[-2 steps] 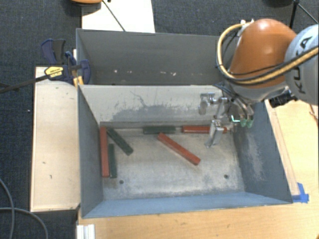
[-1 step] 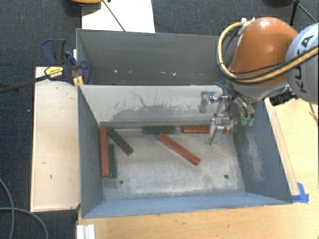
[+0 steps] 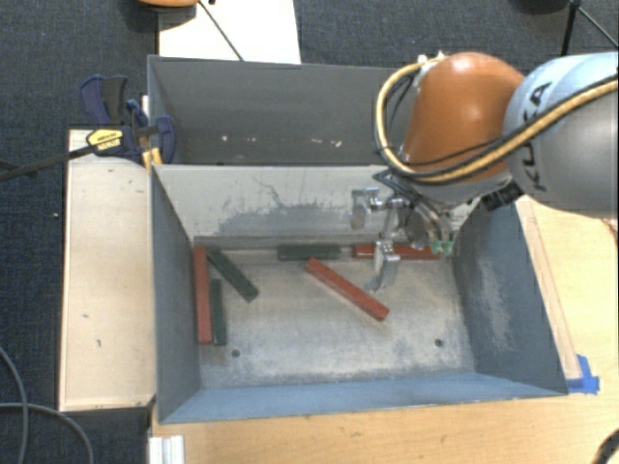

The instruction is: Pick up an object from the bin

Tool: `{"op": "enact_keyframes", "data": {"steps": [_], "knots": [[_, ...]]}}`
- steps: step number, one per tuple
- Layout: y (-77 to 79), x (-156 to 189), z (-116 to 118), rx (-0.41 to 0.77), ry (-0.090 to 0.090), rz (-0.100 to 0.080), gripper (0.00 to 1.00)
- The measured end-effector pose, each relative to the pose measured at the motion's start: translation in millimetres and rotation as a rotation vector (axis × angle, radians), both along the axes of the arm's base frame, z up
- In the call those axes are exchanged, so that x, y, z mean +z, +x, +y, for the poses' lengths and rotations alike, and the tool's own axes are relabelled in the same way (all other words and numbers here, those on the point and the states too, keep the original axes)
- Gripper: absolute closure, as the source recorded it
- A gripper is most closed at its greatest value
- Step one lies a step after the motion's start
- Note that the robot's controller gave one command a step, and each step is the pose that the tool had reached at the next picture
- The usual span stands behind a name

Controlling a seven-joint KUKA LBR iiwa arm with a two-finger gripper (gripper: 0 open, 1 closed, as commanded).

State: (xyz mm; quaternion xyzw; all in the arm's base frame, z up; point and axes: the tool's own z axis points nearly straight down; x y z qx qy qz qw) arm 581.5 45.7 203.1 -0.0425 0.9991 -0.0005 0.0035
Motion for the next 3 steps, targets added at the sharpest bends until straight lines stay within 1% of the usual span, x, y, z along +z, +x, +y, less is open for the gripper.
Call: {"op": "enact_keyframes", "data": {"steps": [1, 2, 3], "knots": [[-8.1, -129.8, -41.8, 0.077, 0.001, 0.007, 1.0], [-8.2, -131.8, -41.7, 0.076, 0.002, 0.003, 0.0], [-8.7, -132.3, -41.9, 0.075, 0.002, 0.005, 1.0]]}}
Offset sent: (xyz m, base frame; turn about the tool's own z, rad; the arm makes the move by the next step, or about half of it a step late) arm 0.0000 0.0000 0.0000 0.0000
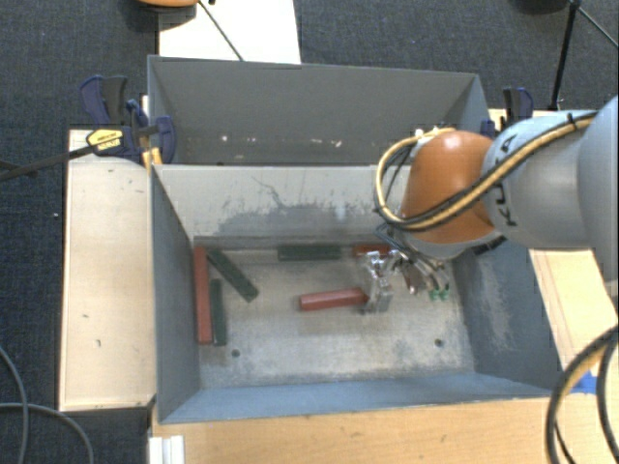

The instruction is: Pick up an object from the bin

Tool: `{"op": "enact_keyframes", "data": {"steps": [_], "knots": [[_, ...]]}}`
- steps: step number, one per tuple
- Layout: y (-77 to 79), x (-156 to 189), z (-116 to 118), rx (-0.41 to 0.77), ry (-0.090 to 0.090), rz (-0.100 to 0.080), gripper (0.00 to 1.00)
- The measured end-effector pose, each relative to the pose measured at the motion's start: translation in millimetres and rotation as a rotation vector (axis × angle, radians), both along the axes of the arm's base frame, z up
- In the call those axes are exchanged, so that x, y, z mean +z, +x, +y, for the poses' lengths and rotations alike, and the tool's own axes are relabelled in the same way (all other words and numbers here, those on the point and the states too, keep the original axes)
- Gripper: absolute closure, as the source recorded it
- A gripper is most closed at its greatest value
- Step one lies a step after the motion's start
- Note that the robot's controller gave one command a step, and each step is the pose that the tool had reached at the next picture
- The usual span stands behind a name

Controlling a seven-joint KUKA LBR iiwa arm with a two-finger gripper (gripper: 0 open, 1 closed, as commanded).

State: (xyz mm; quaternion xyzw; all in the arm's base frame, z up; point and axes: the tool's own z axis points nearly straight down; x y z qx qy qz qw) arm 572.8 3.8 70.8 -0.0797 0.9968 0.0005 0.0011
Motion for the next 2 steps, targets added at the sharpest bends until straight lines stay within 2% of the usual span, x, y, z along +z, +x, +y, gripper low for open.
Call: {"op": "enact_keyframes", "data": {"steps": [1, 2], "knots": [[0.0, 0.0, 0.0, 0.0, 0.0, 0.0, 1.0], [-11.4, 159.9, 12.3, 0.003, -0.001, -0.003, 1.0]]}}
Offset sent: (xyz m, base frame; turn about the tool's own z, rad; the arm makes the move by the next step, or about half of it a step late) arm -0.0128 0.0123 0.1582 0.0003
